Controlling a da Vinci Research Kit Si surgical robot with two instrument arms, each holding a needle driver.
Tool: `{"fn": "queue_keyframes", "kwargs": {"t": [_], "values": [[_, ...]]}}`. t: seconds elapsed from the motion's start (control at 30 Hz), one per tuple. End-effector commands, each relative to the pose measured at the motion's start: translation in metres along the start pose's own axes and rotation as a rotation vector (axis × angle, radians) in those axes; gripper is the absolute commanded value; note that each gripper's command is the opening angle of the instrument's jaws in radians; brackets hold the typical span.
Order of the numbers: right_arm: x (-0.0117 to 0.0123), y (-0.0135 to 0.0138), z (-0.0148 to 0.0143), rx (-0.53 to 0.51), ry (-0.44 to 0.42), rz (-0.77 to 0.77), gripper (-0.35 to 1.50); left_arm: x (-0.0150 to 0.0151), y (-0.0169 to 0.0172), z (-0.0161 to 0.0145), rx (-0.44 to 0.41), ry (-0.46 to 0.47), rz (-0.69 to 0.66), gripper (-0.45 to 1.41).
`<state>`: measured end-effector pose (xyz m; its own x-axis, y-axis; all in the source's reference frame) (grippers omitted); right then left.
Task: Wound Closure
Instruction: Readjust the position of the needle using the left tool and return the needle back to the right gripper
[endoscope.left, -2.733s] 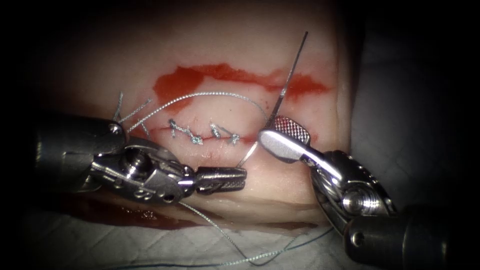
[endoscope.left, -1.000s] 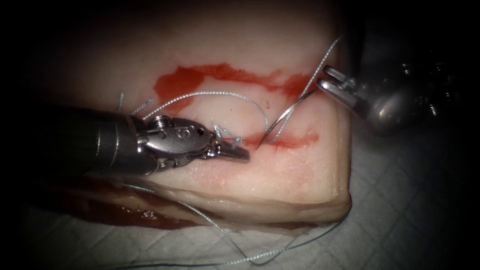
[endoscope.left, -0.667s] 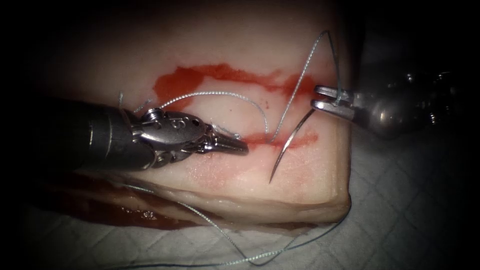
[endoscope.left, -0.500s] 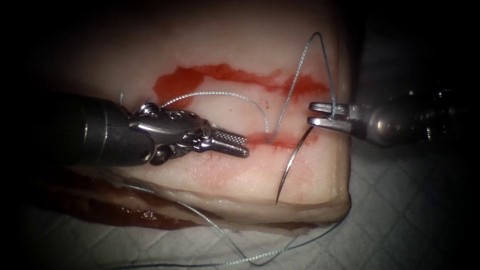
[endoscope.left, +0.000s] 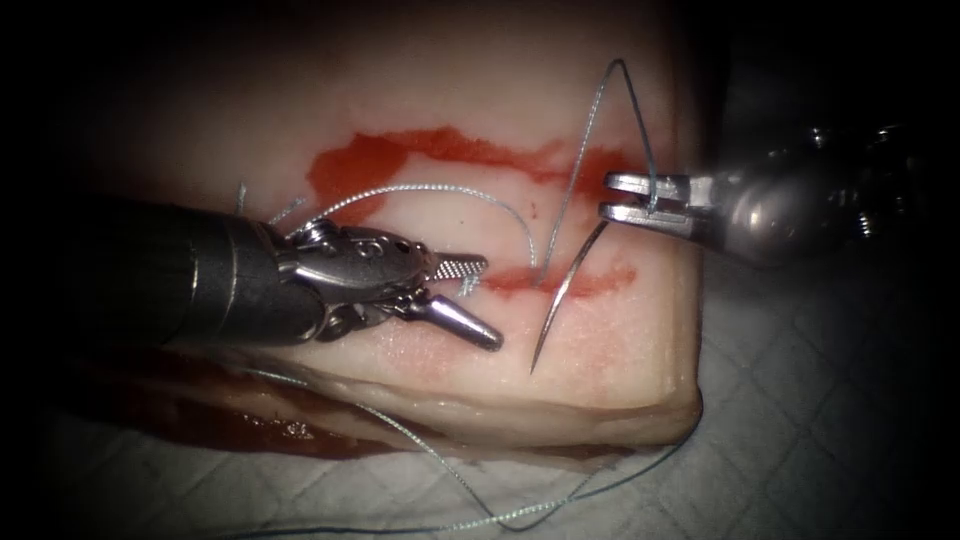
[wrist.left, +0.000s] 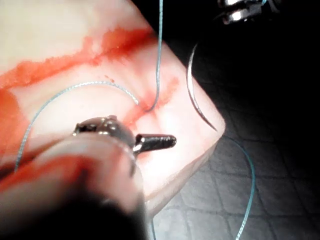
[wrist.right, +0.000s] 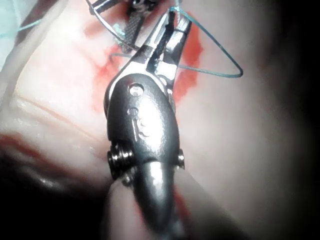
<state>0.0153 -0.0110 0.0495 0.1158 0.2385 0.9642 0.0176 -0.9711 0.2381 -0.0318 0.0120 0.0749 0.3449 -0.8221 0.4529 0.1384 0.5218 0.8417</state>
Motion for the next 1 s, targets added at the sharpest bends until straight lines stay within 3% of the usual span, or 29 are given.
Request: {"fn": "queue_keyframes", "kwargs": {"t": [0.03,0.2,0.3,0.4,0.47,0.6,0.7,0.83,1.0], "values": [[0.0002,-0.0009,0.0010,-0.015,0.010,-0.033,-0.35,-0.0002,0.0004,0.0005,0.008,0.008,-0.001,0.36],[0.0001,-0.0010,0.0012,-0.063,0.049,-0.095,-0.35,-0.0005,0.0003,0.0001,0.050,0.032,-0.002,0.02],[0.0001,-0.0009,0.0012,-0.070,0.060,-0.085,-0.35,-0.0010,-0.0003,-0.0006,0.104,0.065,-0.027,0.04],[0.0003,-0.0005,0.0012,-0.015,0.024,0.034,-0.35,-0.0021,-0.0009,-0.0015,0.162,0.046,-0.137,0.20],[0.0004,-0.0003,0.0013,0.003,-0.007,0.118,-0.35,-0.0028,-0.0014,-0.0020,0.218,0.013,-0.213,0.42],[0.0015,0.0007,0.0018,-0.007,-0.013,0.292,-0.35,-0.0034,-0.0025,-0.0025,0.342,-0.059,-0.360,0.79],[0.0022,0.0017,0.0024,-0.027,-0.031,0.420,-0.35,-0.0033,-0.0034,-0.0026,0.424,-0.084,-0.554,0.93],[0.0025,0.0027,0.0035,-0.040,-0.062,0.488,-0.35,-0.0030,-0.0044,-0.0020,0.464,-0.113,-0.694,0.91],[0.0026,0.0030,0.0045,-0.017,-0.066,0.500,-0.35,-0.0023,-0.0051,-0.0005,0.425,-0.123,-0.689,0.88]]}}
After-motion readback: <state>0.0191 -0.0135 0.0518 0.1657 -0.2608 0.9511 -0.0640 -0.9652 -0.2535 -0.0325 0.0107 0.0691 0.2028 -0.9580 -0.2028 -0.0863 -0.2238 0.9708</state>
